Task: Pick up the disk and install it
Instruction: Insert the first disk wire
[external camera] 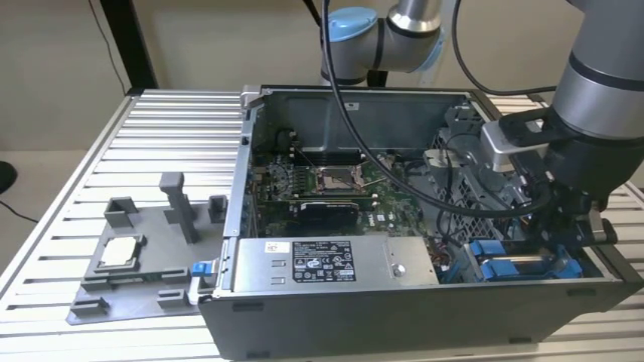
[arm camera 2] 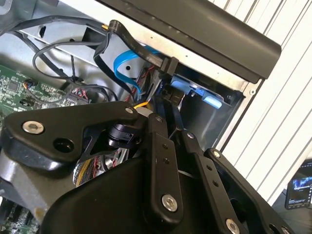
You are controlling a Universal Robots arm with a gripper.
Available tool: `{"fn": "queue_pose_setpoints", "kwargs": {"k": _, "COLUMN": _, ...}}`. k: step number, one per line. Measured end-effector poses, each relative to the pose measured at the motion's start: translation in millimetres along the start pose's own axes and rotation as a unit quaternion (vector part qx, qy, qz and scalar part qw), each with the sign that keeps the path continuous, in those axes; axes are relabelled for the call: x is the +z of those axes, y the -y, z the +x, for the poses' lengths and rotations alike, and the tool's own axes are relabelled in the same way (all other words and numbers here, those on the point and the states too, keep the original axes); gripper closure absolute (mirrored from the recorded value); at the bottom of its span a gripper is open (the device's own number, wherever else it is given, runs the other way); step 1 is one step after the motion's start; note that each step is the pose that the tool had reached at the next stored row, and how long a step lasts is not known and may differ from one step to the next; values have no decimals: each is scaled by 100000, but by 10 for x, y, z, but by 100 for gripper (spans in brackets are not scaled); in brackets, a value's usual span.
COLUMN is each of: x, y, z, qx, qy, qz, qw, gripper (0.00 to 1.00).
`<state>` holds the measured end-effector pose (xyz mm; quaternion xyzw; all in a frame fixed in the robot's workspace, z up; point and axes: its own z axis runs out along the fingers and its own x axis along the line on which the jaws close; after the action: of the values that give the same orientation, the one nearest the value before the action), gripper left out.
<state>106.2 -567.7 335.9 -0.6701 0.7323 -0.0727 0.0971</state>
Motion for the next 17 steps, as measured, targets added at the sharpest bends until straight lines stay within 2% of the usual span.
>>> {"fn": "queue_pose_setpoints", "kwargs": {"k": 17, "x": 29, "y": 2, "z": -8, "qx": -365, "qy": 87, "qz": -15, "qw": 99999, "gripper": 100}}
